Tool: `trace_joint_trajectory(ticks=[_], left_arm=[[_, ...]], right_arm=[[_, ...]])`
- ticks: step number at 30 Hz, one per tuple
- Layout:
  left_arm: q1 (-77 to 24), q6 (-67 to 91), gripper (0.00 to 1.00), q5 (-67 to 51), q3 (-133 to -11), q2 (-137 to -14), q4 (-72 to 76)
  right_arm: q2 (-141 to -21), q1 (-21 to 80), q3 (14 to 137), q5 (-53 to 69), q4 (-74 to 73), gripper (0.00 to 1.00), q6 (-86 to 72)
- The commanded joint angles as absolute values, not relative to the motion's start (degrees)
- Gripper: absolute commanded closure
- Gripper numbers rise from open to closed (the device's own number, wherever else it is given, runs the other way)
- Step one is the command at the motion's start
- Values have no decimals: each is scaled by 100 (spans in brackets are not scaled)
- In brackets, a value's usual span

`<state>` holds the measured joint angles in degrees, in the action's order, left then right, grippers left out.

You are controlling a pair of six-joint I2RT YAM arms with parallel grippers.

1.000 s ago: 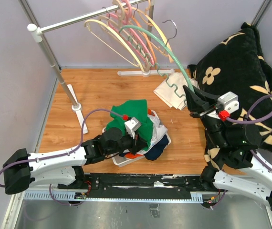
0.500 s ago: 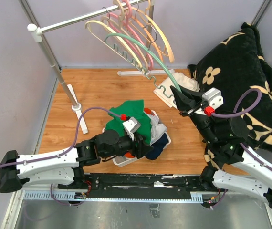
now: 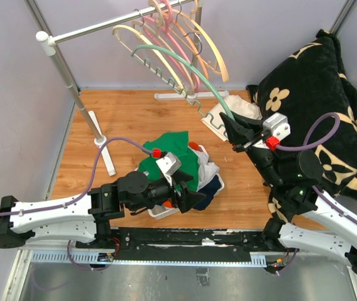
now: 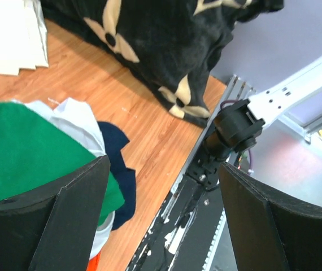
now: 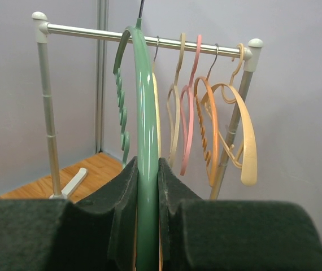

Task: Remove the t-shirt from the hanger
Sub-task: Place the hanger on the clothesline.

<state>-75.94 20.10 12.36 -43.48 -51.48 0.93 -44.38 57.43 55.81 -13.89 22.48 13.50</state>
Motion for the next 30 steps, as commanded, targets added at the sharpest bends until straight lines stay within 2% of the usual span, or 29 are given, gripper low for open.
trace_joint_trajectory(ticks=[1,6,10,12,13,14,19,30], left_arm=[[-7768,1836,17,1766,-4681,-4868,40],[-7778,1723,17,2256,-4631,-4491,54],[-7778,1674,16,3111,-4495,-4070,46],[-7778,1686,11,3679,-4386,-3848,30],[-7778,1663,4,3930,-4335,-3728,21],[-7778,1635,1,4165,-4306,-3660,4],[-7778,1391,0,5008,-4403,-3594,-197],[-7778,1283,0,4997,-4427,-3340,-349]], right_arm=[[-4491,5608,5908,-1330,2599,99,1241],[-4697,5607,6021,-1386,2566,99,1234],[-5010,5609,6212,-1471,2580,99,1220],[-5242,5610,6363,-1632,2628,99,1133],[-5376,5608,6447,-1681,2661,99,1124],[-5522,5607,6562,-1694,2674,99,1113],[-6478,5605,7320,-1718,2703,99,1128],[-8131,5510,8601,-1544,2910,99,1061]])
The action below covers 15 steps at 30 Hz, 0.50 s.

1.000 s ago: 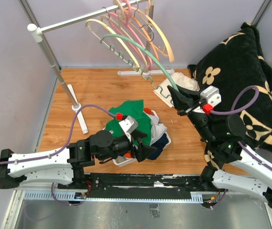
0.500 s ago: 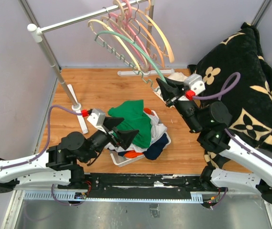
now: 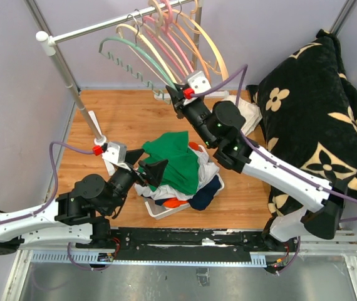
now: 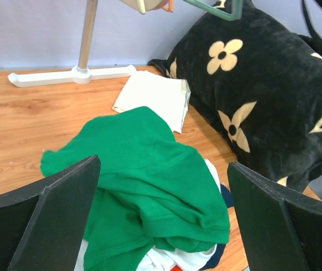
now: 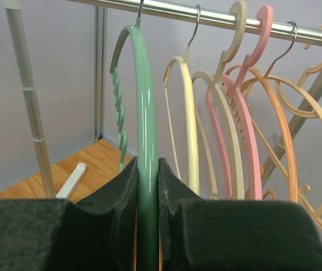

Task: Remove the t-shirt from the hanger
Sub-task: Place the hanger on the clothesline.

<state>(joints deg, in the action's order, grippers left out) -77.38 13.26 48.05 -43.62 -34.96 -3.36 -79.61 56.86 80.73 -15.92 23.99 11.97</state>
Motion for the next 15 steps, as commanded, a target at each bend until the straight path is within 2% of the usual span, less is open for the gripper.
trace_joint_trajectory(ticks=[1,15], left_arm=[[-7778,1288,0,4979,-4417,-3314,-345],[-7778,1338,0,5080,-4434,-3219,-474]], right_arm=[[-8223,5492,8678,-1528,2924,99,1044],[-9007,5283,9304,-1244,3012,99,635]])
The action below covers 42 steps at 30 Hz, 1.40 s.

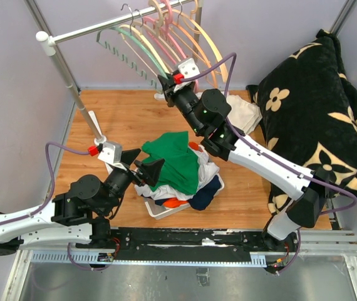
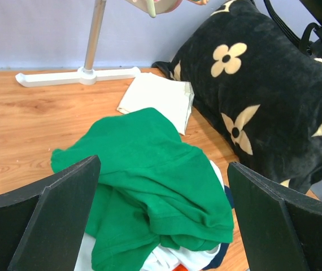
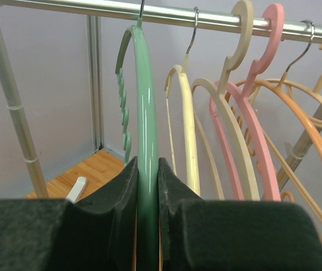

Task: Remove the t-shirt from the hanger
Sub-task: Place the hanger on the clothesline.

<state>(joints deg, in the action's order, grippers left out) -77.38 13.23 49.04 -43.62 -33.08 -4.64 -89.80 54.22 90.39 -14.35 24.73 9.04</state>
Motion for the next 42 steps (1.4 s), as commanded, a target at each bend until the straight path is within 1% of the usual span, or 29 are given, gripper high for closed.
trace_joint_trajectory(ticks=[1,22,34,38,42], left_arm=[[-7778,1336,0,5080,-4431,-3209,-478],[-7778,1309,0,5124,-4577,-3164,-580],[-7778,1099,0,5006,-4545,-3222,-78],[-7778,1014,0,5143,-4544,-3301,-13],[-7777,969,0,5211,-4491,-3276,77]], right_arm=[[-9036,5258,9296,-1213,3047,99,599],[-10044,4989,10146,-875,3072,99,120],[-10078,4888,9721,-878,3044,99,-85],[-9971,4878,9446,-879,3084,96,-155],[-9864,4879,9228,-871,3118,86,-192]])
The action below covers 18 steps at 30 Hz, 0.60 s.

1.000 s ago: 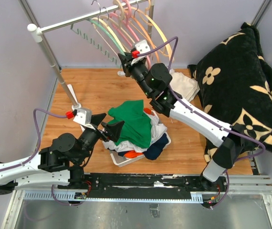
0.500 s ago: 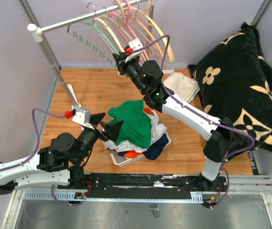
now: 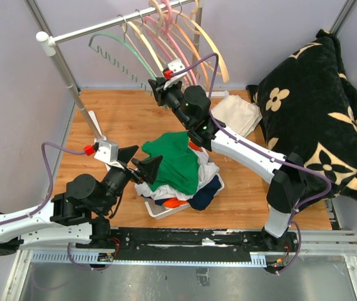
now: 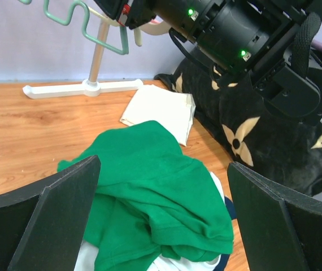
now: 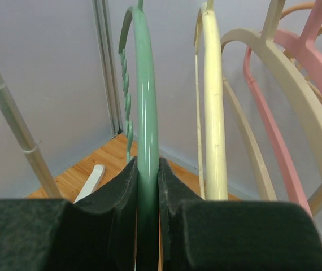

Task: Remove the t-shirt from the hanger
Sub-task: Place the hanger on the clothesline.

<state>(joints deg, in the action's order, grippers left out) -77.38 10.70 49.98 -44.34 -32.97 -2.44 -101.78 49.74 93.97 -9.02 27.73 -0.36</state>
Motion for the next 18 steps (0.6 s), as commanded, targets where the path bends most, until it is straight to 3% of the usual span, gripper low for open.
trace_joint_trajectory(ticks=[1,6,18], left_arm=[[-7778,967,0,5219,-4467,-3256,117],[-7778,936,0,5260,-4386,-3200,235],[-7778,851,0,5363,-4377,-3323,400]], right_arm=[[-9820,4878,9163,-876,3153,81,-200],[-9647,4874,9008,-896,3211,68,-169],[-8600,4876,8360,-837,3277,47,6]])
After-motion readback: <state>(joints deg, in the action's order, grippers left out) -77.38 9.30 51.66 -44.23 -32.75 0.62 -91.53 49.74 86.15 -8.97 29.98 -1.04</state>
